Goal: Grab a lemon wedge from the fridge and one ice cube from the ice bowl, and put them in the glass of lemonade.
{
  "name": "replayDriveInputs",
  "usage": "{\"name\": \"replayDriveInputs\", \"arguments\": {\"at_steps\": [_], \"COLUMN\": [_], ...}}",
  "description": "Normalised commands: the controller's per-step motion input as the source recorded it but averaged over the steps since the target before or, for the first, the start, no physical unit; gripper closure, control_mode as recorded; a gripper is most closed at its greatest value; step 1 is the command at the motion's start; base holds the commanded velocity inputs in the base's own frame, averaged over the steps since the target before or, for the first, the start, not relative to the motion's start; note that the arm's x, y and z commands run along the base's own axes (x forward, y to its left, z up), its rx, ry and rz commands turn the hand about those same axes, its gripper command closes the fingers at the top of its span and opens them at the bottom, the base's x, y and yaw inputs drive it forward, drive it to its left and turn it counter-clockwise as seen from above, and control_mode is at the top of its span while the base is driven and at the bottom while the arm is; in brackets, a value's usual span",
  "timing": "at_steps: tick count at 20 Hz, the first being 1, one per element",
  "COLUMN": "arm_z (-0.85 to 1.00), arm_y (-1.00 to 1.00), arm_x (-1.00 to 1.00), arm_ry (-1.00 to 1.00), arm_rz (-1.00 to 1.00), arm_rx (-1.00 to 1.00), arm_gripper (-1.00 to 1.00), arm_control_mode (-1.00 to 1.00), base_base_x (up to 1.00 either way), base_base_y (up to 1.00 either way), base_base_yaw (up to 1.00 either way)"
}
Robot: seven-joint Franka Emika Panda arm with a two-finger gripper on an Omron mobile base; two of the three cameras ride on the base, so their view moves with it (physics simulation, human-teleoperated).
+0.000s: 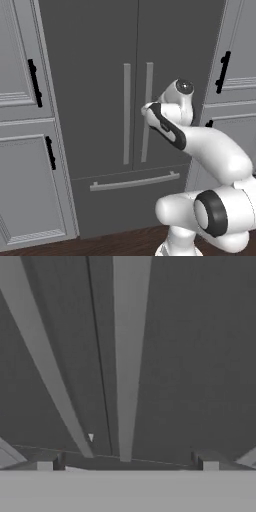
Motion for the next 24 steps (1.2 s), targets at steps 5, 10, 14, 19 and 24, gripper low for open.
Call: {"name": "replayDriveInputs", "arguments": {"at_steps": [5, 10, 14, 19, 24], "arm_z": [-0.06, 0.00, -0.02, -0.07, -0.14], "arm_y": [0.12, 0.00, 0.00, 0.00, 0.00], "arm_x": [0.54, 0.32, 0.40, 0.51, 0.50], "arm_ry": [-0.11, 0.00, 0.00, 0.00, 0.00], "arm_rz": [0.01, 0.00, 0.00, 0.00, 0.00], "arm_rx": [0.05, 0.00, 0.00, 0.00, 0.00], "arm_gripper": [-1.00, -1.00, -1.00, -1.00, -1.00], "arm_control_mode": [-1.00, -1.00, -1.00, -1.00, -1.00], "base_base_x": [0.00, 0.00, 0.00, 0.00, 0.00], "base_base_y": [0.00, 0.00, 0.00, 0.00, 0.00], "base_base_yaw": [0.00, 0.00, 0.00, 0.00, 0.00]}}
